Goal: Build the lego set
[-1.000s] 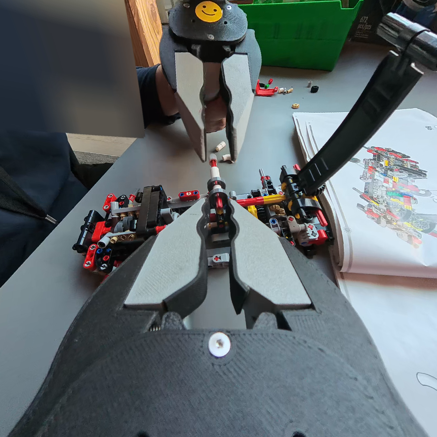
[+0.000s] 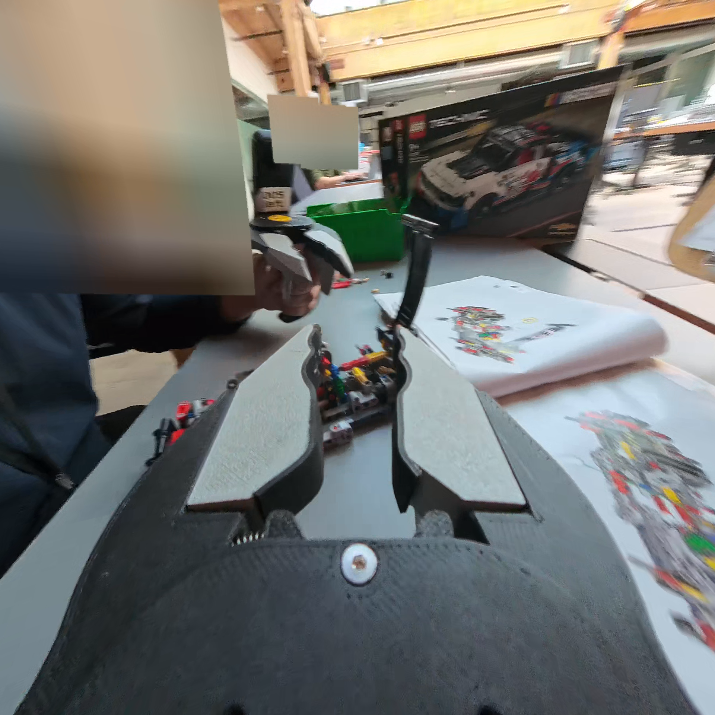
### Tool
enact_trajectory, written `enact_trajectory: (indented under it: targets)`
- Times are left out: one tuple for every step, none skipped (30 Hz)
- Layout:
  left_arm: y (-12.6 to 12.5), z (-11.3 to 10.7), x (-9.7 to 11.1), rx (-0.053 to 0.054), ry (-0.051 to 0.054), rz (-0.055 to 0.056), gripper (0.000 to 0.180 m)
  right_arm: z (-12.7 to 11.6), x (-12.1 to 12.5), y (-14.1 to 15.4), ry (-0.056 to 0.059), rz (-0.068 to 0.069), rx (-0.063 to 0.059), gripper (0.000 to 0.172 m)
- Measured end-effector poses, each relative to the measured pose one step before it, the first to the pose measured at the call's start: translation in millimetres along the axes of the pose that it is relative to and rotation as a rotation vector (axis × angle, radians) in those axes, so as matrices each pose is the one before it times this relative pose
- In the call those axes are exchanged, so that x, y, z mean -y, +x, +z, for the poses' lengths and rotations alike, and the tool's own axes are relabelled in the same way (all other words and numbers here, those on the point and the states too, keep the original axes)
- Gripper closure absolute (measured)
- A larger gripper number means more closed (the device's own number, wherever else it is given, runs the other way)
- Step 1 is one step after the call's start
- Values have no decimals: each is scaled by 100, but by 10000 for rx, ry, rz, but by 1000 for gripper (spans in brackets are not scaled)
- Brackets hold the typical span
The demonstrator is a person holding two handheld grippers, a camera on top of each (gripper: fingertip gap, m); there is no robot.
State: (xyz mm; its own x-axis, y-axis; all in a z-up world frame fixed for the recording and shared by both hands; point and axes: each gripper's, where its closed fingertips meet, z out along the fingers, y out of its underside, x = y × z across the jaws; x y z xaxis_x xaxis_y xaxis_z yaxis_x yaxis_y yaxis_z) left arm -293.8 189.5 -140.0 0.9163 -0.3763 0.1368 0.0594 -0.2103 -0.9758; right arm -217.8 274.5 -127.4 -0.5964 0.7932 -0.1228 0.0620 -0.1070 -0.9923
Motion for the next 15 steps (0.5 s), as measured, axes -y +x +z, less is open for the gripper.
enact_trajectory:
  targets:
    - [-115, -229, 81, 65, 123, -13, 150, -562, -77, 478, -84, -233, -695, 141]
    - [-225, -169, 82, 113, 77, -7, 152, -509, 38, 365, -27, -253, -535, 145]
    - [-235, -103, 177, 116, 94, 6, 152, -445, 144, 413, 40, -204, -435, 148]
    - [-200, -82, 232, 96, 125, -6, 153, -287, 166, 552, 92, -132, -391, 150]
    - [-144, -82, 214, 68, 127, -19, 153, -107, 176, 452, 135, -21, -196, 150]
    - [-115, -79, 141, 43, 93, -12, 153, 25, -36, 364, 54, 162, -20, 150]
    - [-76, -64, 57, 9, 49, -12, 153, 134, -199, 216, -36, 271, 104, 150]
    - [-117, -43, 10, 28, 17, -30, 153, 169, -311, 55, -94, 313, 209, 150]
    - [-79, -17, -15, -7, 9, -33, 153, 175, -212, -6, -57, 261, 217, 149]
    - [-108, 5, -51, 8, -14, -41, 153, 59, -101, -129, -10, 133, 190, 150]
    - [-185, 19, -104, 60, -41, -41, 153, 115, -123, -93, -43, 25, 93, 150]
    - [-137, 11, -70, 41, -25, -12, 154, 118, -205, -24, -104, -15, 33, 150]
    - [-70, -7, -10, 23, 13, 13, 154, 187, -185, -89, -104, -23, 68, 150]
    - [-68, -16, 29, 42, 40, 31, 154, 214, -156, -169, -81, -20, 97, 150]
    - [-33, -10, 47, 30, 32, 35, 155, 204, -167, -152, -99, -55, 71, 151]
